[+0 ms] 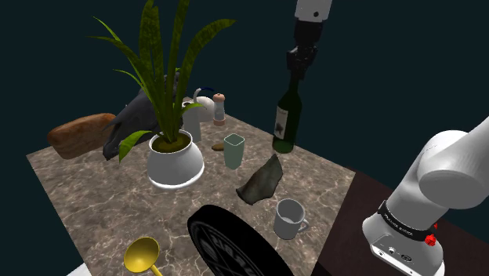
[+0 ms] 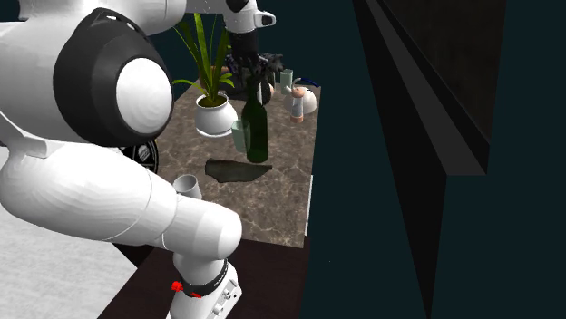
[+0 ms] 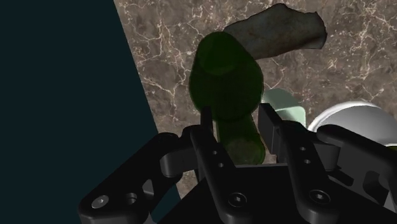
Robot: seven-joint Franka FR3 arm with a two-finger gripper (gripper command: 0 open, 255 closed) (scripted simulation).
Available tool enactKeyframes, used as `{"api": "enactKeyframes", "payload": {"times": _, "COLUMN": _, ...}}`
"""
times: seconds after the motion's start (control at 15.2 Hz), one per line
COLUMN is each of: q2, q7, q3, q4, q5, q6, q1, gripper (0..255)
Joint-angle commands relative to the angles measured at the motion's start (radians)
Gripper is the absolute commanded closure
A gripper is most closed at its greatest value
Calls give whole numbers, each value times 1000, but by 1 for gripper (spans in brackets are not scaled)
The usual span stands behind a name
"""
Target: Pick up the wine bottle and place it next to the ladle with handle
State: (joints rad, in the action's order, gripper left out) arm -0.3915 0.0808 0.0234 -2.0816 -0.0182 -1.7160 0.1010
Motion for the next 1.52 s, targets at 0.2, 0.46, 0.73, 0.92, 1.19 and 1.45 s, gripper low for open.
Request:
{"api": "enactKeyframes", "payload": {"times": 0.2, "q2": -6, "q7": 124, "q3": 88, "q4": 2, "q5": 32, "q6": 9, "q1": 45, "gripper": 255}}
{"api": "enactKeyframes", "payload": {"times": 0.46, "q2": 5, "q7": 222, "q3": 159, "q4": 17, "q5": 55, "q6": 13, "q1": 79, "gripper": 255}}
{"api": "enactKeyframes", "payload": {"times": 0.73, "q2": 33, "q7": 321, "q3": 231, "q4": 49, "q5": 73, "q6": 16, "q1": 112, "gripper": 255}}
{"api": "enactKeyframes", "payload": {"times": 0.92, "q2": 65, "q7": 398, "q3": 285, "q4": 85, "q5": 81, "q6": 18, "q1": 135, "gripper": 255}}
{"api": "enactKeyframes", "payload": {"times": 1.19, "q2": 125, "q7": 503, "q3": 358, "q4": 149, "q5": 81, "q6": 22, "q1": 164, "gripper": 255}}
{"api": "enactKeyframes", "payload": {"times": 1.45, "q2": 204, "q7": 614, "q3": 432, "q4": 232, "q5": 64, "q6": 29, "q1": 194, "gripper": 255}}
